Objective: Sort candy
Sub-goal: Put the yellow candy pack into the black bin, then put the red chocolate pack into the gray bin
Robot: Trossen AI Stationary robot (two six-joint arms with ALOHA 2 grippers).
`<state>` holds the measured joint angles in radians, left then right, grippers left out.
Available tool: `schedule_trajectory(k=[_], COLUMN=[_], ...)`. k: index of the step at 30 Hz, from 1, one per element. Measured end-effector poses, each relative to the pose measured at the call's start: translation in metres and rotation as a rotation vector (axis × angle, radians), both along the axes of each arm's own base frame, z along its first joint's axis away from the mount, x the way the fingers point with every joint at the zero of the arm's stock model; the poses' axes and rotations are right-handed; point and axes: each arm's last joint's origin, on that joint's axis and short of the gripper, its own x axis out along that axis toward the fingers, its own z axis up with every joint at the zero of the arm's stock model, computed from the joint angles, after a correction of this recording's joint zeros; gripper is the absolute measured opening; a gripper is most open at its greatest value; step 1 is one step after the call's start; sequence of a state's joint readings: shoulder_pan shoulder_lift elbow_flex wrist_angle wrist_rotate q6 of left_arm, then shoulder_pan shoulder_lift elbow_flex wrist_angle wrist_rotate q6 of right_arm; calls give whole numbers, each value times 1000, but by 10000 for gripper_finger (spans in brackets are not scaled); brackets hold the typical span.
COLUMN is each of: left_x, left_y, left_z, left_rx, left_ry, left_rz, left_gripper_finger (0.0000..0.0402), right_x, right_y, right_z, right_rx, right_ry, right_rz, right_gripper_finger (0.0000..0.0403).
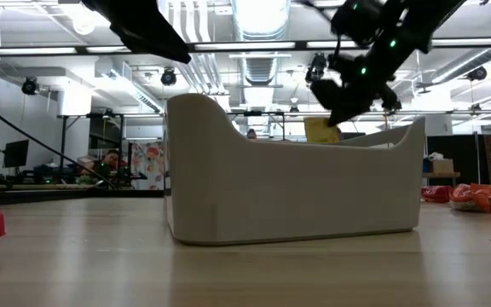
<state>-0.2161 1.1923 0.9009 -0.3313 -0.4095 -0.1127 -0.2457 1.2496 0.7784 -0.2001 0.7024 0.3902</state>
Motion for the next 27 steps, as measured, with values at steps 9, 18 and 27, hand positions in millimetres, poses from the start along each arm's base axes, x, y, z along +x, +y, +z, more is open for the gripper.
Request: schedule_trajectory(k=[9, 18, 27], left_x=[0, 0, 0], left_y=[0, 0, 0], left_z=[0, 0, 0], left_rx=[3, 3, -1], left_ry=[1, 1, -1], left_rz=[-1, -1, 2], left_gripper_finger=[153, 153, 153], right_x=[12, 16, 13], right_y=[-9, -9, 10], right_z=[-24, -31, -9], right_rx=[17, 34, 55], right_ry=[57, 62, -49], right_rz=[-29, -21, 60], right_gripper_finger=[25, 117, 162])
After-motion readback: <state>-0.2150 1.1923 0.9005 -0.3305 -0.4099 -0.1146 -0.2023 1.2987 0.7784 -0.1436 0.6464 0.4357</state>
